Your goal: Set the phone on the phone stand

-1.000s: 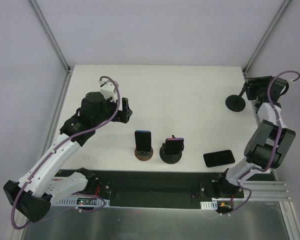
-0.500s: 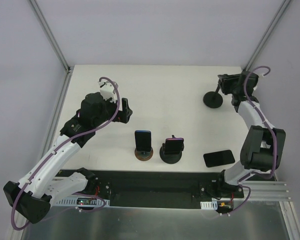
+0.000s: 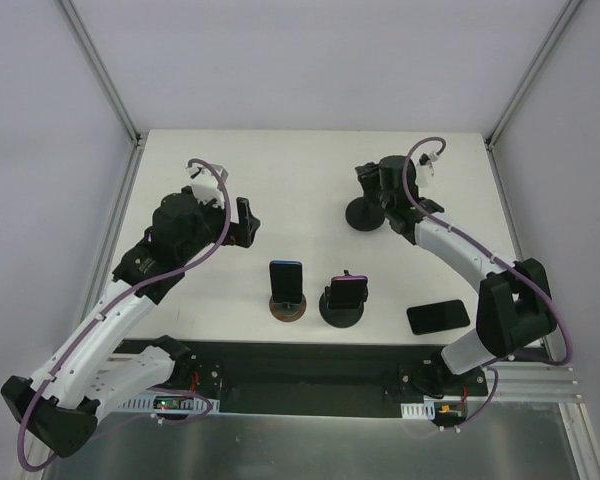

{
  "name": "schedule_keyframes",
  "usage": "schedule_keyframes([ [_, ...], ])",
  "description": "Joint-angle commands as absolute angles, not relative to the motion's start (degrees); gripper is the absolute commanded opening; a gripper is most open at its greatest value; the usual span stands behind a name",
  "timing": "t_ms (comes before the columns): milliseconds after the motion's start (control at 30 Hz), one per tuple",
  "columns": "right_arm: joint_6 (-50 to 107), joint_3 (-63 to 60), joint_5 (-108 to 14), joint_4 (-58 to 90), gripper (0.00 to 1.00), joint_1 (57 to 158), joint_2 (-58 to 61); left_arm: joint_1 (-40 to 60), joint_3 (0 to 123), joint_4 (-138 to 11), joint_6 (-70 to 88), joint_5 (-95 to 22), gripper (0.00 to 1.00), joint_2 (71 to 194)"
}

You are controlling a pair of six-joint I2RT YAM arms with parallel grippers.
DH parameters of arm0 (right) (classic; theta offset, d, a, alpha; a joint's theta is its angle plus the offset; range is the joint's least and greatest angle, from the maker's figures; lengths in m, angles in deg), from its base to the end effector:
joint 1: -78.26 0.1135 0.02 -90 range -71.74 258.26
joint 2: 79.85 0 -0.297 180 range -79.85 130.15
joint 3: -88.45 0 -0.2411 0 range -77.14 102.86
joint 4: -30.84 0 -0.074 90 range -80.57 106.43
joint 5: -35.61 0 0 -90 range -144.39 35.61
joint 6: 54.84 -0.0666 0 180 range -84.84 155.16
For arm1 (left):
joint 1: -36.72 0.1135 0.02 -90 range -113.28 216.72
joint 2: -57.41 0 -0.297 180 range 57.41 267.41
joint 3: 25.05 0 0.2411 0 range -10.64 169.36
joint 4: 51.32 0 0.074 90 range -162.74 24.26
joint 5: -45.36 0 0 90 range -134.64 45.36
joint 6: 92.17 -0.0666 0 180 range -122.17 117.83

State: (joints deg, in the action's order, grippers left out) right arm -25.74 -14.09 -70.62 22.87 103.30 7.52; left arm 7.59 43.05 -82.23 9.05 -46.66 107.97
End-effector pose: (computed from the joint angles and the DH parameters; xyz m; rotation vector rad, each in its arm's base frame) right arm 0.3478 0.1419 0.3263 0.7856 1.7764 0.7573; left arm 0.1741 -0.0943 0.3830 0.2595 1.8104 -0.4681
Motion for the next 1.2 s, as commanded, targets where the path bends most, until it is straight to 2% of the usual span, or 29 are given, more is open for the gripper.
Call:
schedule_keyframes([
  [0,-27.9,-12.4,-80.9,24.5,0.09,106.5,4.8,8.4,42.9,-79.7,8.9,-47.2,0.95,106.7],
  [100,-28.1,-12.6,-81.3,24.4,0.13,107.5,4.8,8.4,42.9,-79.6,9.1,-46.7,0.95,106.2],
  [200,-27.6,-13.5,-81.3,24.4,0.27,108.0,4.0,8.3,42.6,-79.3,9.3,-46.5,0.95,105.6],
  [233,-26.8,-13.9,-80.8,25.0,0.45,107.9,3.6,8.3,42.6,-79.3,9.3,-46.3,0.95,105.3],
  [300,-26.2,-15.3,-80.1,25.6,0.65,107.9,2.3,8.3,42.4,-78.8,9.3,-45.9,0.95,105.0],
  [333,-25.8,-15.3,-80.0,24.8,0.85,107.9,1.9,8.3,42.3,-78.7,9.3,-45.3,0.95,104.5],
  [400,-22.7,-13.9,-79.2,21.0,0.99,107.7,0.8,8.3,41.9,-78.3,9.3,-44.8,0.95,104.1],
  [433,-21.1,-13.2,-78.4,19.6,0.97,107.6,0.2,8.3,41.9,-78.3,9.4,-44.7,0.95,103.7],
  [567,-14.0,-12.9,-75.8,11.4,0.96,106.7,-4.9,8.3,41.6,-77.9,9.4,-44.7,0.96,102.7],
  [833,8.3,-17.5,-76.9,-20.8,0.96,103.1,-23.4,8.4,41.6,-77.5,10.0,-42.4,0.96,101.2],
  [900,8.0,-20.5,-76.6,-29.1,0.96,100.8,-28.0,8.3,41.7,-77.4,10.3,-41.0,0.96,101.1],
  [967,-0.2,-24.0,-77.4,-35.6,0.96,98.5,-30.1,8.3,41.8,-77.4,10.7,-40.2,0.96,100.9],
  [1033,-2.4,-26.3,-71.9,-42.6,0.96,92.6,-30.3,8.3,42.0,-77.3,11.0,-39.5,0.96,100.6],
  [1167,-5.3,-32.9,-59.8,-45.6,0.96,84.8,-29.2,8.3,41.8,-77.3,10.9,-39.3,0.96,100.2],
])
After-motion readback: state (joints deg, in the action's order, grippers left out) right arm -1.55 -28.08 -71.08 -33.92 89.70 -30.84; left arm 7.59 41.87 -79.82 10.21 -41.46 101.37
